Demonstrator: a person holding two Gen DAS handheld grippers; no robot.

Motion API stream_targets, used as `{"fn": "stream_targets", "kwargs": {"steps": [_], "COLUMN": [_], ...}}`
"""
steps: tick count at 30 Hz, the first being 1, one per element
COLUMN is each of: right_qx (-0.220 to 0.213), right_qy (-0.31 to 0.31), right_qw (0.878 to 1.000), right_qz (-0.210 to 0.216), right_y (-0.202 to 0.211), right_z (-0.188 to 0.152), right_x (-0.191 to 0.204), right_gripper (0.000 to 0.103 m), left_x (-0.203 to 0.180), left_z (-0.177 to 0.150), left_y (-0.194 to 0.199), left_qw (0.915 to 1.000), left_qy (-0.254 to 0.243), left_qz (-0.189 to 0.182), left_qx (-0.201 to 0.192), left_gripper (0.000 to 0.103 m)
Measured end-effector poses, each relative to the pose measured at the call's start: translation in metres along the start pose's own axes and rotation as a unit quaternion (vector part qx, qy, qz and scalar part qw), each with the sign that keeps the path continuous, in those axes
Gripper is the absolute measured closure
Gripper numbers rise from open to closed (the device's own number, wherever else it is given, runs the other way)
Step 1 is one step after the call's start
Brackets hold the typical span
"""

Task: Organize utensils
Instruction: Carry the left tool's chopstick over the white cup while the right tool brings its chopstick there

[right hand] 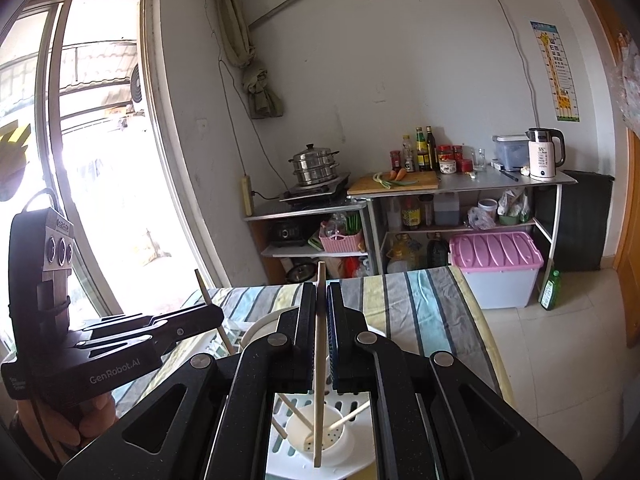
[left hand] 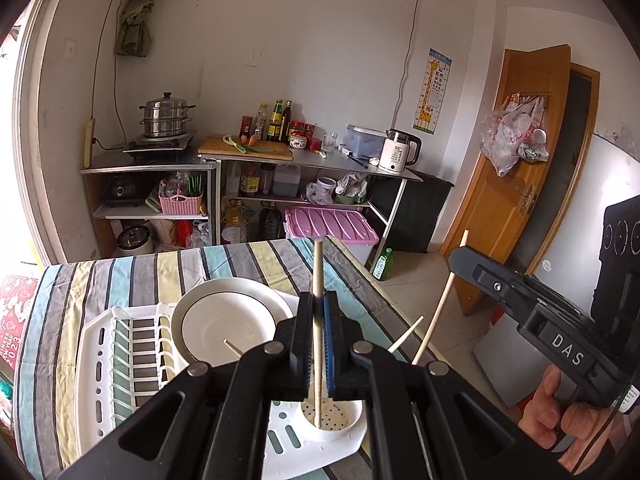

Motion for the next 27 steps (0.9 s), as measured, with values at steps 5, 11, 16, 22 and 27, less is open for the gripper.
{"fn": "stream_targets", "kwargs": {"steps": [5,11,16,22,27], "right_qx": [0.004,0.029,0.055,0.071,0.074], "right_qy": [0.000,-0.001,-0.001,-0.005,-0.009], "right_qw": [1.000,1.000,0.998,0.997,0.997], "right_qz": [-0.003,-0.008,-0.016,-0.027,-0.033], "right_y": [-0.020,-0.043,-0.054,-0.059,-0.055], "right_z": [-0.004,-0.022,-0.040,-0.050,-0.050], "right_x": [-0.002,-0.009,-0.016,-0.029,-0.035], "right_gripper": [0.098,0.098,0.098,0.098,0.098], "left_x": [0.006,0.012,0.012,0.016,0.020], "left_z": [-0.002,-0.013,-0.029,-0.045,-0.053], "left_y": [-0.012,-0.027,-0.037,-0.045,-0.048], "left_qw": [1.0000,0.9998,0.9994,0.9985,0.9980], "left_qy": [0.002,0.013,0.014,0.022,0.026], "left_qz": [0.000,-0.006,-0.009,-0.001,0.008], "left_qx": [0.002,0.013,0.029,0.050,0.058], "left_gripper": [0.098,0.098,0.098,0.098,0.097]}}
Point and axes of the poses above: each gripper's, at about its wrist camera, not at the fingertips, and y roughly against the way its jaws point, x to its left, z to its top, the point moved 8 cm from there along -y, roughly the way its jaws point, and after that the axes turned 6 degrees about -y, right-handed, at the moved point
